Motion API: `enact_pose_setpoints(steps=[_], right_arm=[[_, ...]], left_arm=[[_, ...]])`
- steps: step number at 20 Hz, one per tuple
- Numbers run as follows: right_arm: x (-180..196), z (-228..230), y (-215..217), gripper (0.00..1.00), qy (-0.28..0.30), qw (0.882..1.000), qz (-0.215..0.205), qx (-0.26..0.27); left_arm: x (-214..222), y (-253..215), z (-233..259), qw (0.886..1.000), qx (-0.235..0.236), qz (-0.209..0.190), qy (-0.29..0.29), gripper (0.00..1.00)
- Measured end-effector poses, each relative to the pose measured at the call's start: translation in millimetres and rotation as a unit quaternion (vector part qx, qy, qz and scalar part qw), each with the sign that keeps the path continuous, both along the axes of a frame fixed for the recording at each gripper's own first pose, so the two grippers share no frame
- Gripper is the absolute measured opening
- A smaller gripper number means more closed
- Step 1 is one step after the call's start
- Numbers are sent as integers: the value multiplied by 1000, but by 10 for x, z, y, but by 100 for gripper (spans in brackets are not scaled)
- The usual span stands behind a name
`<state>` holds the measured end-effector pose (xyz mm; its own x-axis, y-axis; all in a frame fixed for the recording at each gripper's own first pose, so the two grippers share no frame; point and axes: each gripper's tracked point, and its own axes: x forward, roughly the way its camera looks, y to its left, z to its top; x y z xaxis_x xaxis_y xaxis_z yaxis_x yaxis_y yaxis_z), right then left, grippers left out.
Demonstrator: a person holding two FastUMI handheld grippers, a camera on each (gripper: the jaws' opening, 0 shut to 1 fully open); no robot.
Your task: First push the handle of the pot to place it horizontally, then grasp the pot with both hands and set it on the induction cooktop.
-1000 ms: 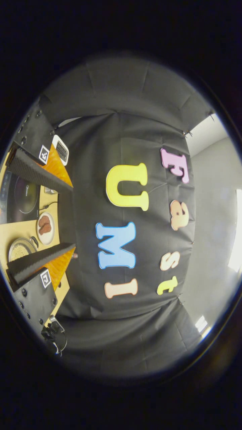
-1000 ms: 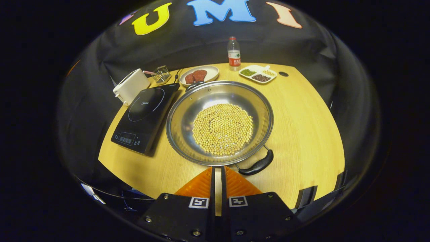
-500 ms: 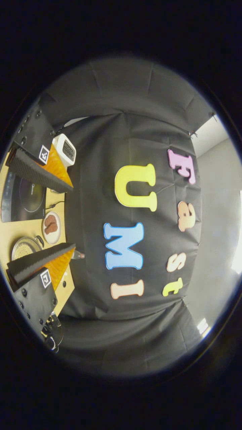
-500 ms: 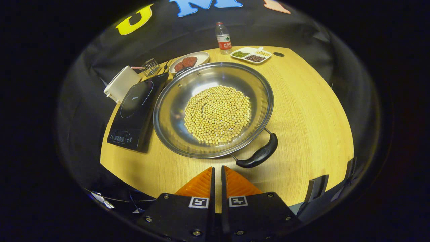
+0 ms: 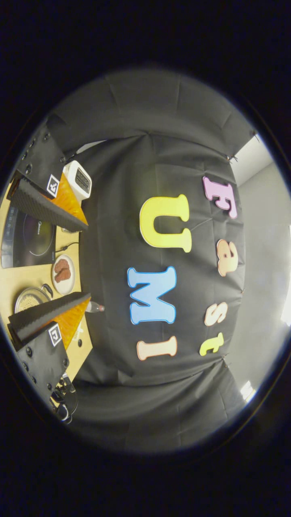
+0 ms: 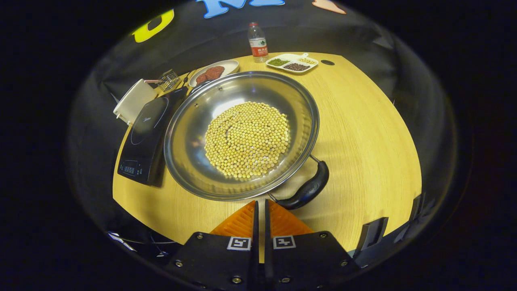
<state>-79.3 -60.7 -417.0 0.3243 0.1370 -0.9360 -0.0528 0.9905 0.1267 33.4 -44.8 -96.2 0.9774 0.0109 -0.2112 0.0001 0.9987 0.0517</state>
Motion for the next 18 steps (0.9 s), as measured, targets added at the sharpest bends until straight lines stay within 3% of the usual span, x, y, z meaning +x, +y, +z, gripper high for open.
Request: enact_pose_setpoints(steps=[12, 18], right_arm=[[300, -32, -530, 6, -6, 998, -12, -67], [486, -99, -768, 6, -1, 996, -19, -89]], left_arm=[[186, -24, -77, 1000, -1, -2, 6, 98], [278, -26, -132, 1000, -3, 6, 12, 94]])
